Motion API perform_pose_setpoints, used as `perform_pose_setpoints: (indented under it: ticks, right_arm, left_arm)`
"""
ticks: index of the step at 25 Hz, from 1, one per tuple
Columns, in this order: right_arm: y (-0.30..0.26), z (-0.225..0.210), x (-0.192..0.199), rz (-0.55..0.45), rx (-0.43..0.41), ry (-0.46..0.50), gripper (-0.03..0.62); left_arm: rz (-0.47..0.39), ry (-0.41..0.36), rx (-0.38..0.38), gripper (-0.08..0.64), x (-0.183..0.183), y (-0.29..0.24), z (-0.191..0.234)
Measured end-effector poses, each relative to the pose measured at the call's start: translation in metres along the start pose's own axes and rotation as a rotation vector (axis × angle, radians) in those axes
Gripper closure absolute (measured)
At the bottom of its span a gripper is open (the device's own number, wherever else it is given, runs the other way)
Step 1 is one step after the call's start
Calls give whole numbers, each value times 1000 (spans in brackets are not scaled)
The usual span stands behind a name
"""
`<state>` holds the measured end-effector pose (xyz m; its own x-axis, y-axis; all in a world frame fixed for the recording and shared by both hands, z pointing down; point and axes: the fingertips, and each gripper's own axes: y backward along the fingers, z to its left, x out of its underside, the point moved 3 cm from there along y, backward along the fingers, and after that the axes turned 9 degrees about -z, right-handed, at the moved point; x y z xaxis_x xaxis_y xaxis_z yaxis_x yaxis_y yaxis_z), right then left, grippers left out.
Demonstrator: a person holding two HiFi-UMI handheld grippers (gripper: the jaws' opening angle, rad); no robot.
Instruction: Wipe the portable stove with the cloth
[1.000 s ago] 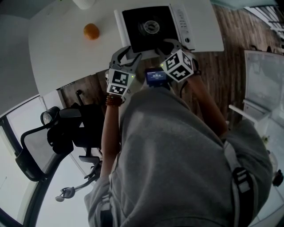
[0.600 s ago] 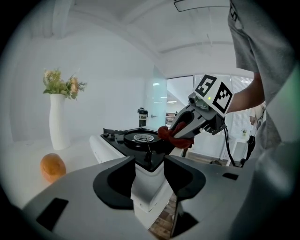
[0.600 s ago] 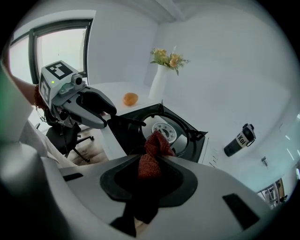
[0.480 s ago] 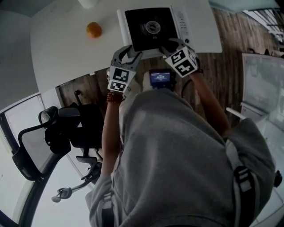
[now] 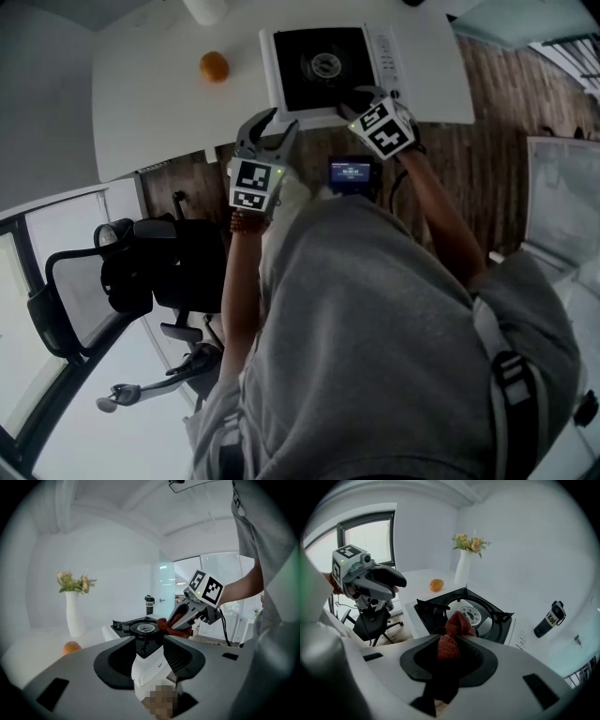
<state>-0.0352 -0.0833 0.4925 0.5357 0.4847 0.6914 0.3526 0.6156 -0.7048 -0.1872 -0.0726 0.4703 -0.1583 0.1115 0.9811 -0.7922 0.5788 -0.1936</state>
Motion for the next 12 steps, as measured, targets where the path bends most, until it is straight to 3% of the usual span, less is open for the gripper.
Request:
perform_pose_setpoints:
  ticks: [3, 7, 12]
  right_arm:
    - [3, 1, -4, -23, -22, -30, 497]
    - [21, -1, -18, -109, -63, -65, 497]
    - [72, -22, -52, -358, -41, -134, 497]
  left_arm:
    - [-36, -11, -54, 364, -13, 7, -3]
    - [-144, -51, -149, 409, -49, 13, -7]
    - [-238, -94, -230, 448, -95, 13, -13]
